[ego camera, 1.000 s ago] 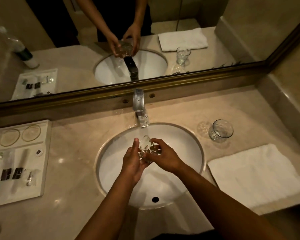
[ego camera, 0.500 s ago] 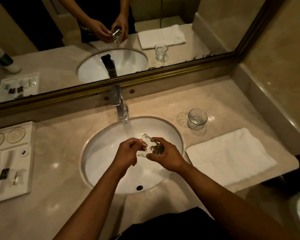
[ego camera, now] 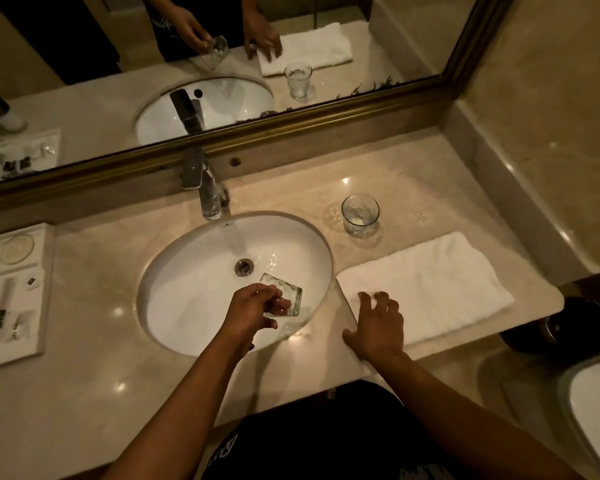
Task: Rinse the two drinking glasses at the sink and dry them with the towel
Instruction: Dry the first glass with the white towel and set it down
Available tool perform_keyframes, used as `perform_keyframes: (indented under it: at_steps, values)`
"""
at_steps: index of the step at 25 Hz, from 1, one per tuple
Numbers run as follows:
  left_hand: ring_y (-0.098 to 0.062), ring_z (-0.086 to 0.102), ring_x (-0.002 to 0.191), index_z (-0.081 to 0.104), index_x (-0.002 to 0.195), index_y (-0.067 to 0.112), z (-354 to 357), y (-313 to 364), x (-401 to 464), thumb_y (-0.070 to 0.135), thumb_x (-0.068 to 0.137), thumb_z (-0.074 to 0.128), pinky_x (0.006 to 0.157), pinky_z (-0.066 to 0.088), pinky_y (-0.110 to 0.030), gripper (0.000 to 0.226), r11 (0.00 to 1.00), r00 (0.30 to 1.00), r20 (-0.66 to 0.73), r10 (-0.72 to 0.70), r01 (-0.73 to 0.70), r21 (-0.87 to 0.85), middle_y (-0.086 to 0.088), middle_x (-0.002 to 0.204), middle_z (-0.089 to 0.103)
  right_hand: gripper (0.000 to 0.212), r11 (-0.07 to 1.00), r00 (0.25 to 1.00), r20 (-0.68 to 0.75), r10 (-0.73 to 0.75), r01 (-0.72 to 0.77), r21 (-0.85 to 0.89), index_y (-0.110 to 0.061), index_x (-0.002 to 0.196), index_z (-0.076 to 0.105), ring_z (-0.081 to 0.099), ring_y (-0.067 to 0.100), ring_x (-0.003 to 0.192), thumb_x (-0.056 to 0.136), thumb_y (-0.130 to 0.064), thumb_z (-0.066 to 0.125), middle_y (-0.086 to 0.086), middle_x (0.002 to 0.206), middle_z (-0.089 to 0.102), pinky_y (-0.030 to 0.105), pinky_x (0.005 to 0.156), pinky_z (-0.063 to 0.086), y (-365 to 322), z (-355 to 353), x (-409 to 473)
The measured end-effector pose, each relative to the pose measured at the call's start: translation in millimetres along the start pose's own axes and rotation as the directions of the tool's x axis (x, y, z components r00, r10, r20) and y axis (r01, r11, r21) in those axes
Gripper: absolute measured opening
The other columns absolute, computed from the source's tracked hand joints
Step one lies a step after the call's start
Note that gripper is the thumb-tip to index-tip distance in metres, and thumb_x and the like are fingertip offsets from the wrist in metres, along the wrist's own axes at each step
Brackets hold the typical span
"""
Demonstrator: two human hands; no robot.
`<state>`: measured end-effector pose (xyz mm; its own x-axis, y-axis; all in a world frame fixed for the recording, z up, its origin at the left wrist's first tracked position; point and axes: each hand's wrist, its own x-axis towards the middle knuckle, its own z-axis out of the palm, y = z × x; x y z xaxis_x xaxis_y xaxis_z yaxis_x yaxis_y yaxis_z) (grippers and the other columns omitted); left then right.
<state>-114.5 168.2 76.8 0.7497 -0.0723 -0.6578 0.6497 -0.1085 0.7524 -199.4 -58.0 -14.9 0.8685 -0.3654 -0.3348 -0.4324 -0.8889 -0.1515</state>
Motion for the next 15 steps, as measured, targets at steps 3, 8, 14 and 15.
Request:
perform_keyframes:
  at_steps: [3, 8, 14, 15]
  values:
    - [-0.022, 0.070, 0.067, 0.065, 0.090, 0.002, 9.6, -7.2, -9.5, 0.013, 0.101, 0.056, 0.053, 0.049, -0.028, 0.018, 1.000, 1.000, -0.011, -0.030, 0.029, -0.006, -0.021, 0.086, 0.077, 0.078, 0.995, 0.996, -0.071, -0.060, 0.054, -0.086, -0.019, 0.138, 0.049, 0.050, 0.035, 0.113, 0.067, -0.035, 0.079, 0.014, 0.134, 0.051, 0.045, 0.088, 0.047, 7.1, 18.6, -1.6]
    - [-0.028, 0.070, 0.075, 0.066, 0.093, 0.000, 24.3, -17.0, -20.7, 0.014, 0.101, 0.056, 0.060, 0.052, -0.033, 0.019, 0.999, 0.999, -0.012, -0.033, 0.033, -0.043, -0.022, 0.088, 0.077, 0.050, 0.996, 0.993, -0.088, -0.083, 0.085, 0.016, -0.012, 0.135, 0.053, 0.058, 0.035, 0.100, 0.086, -0.007, 0.059, 0.014, 0.120, 0.060, 0.041, 0.079, 0.050, 33.7, -5.3, 27.3]
    - [-0.028, 0.070, 0.085, 0.065, 0.103, -0.004, 46.5, -19.3, -40.7, 0.012, 0.099, 0.061, 0.062, 0.051, -0.034, 0.016, 0.999, 1.000, 0.029, 0.009, -0.008, -0.038, -0.020, 0.095, 0.077, 0.022, 0.706, 1.000, 0.004, 0.013, -0.012, 0.708, -0.016, 0.106, 0.069, 0.067, 0.021, 0.086, 0.083, -0.017, 0.073, 0.001, 0.093, 0.072, 0.030, 0.074, 0.048, 47.6, -92.4, 22.2]
    - [-0.028, 0.071, 0.085, 0.065, 0.105, -0.006, 49.6, -19.5, -43.5, 0.011, 0.100, 0.061, 0.062, 0.051, -0.034, 0.018, 0.999, 0.999, 0.045, 0.012, -0.011, -0.040, -0.019, 0.094, 0.077, 0.024, 0.665, 0.999, 0.012, -0.033, 0.013, 0.747, -0.018, 0.106, 0.070, 0.068, 0.017, 0.084, 0.082, -0.015, 0.073, -0.002, 0.092, 0.073, 0.030, 0.075, 0.050, 42.8, -108.9, 11.8]
